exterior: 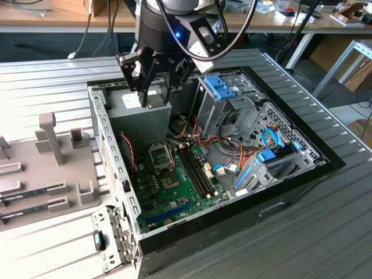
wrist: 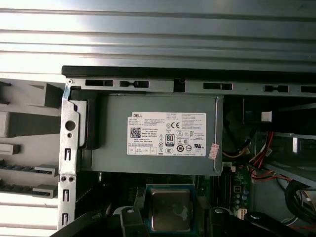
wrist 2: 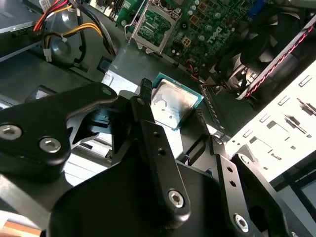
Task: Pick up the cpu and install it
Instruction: 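Pick up the cpu and move it towards the insertion slot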
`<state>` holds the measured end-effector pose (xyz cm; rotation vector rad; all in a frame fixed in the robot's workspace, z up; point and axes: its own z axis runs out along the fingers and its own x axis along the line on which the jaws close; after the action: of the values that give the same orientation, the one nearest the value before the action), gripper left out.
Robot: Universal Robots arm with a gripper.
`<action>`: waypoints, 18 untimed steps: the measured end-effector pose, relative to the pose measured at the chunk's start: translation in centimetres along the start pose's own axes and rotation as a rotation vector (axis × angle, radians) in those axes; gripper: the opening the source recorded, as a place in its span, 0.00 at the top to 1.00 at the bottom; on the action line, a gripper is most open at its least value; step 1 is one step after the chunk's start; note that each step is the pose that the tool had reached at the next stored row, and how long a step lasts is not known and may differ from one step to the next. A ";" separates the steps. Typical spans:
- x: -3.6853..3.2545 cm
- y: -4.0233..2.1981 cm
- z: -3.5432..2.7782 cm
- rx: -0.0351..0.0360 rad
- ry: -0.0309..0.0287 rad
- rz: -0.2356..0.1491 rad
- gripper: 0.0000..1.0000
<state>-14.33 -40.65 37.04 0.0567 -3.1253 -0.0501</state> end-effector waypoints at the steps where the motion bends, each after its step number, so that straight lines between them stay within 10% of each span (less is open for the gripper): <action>1: -0.09 -0.02 0.10 0.0006 0.0000 0.000 0.53; 18: -1.02 -0.23 1.07 0.0068 0.0002 0.000 0.53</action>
<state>-13.32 -40.81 35.94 0.0566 -3.1254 -0.0394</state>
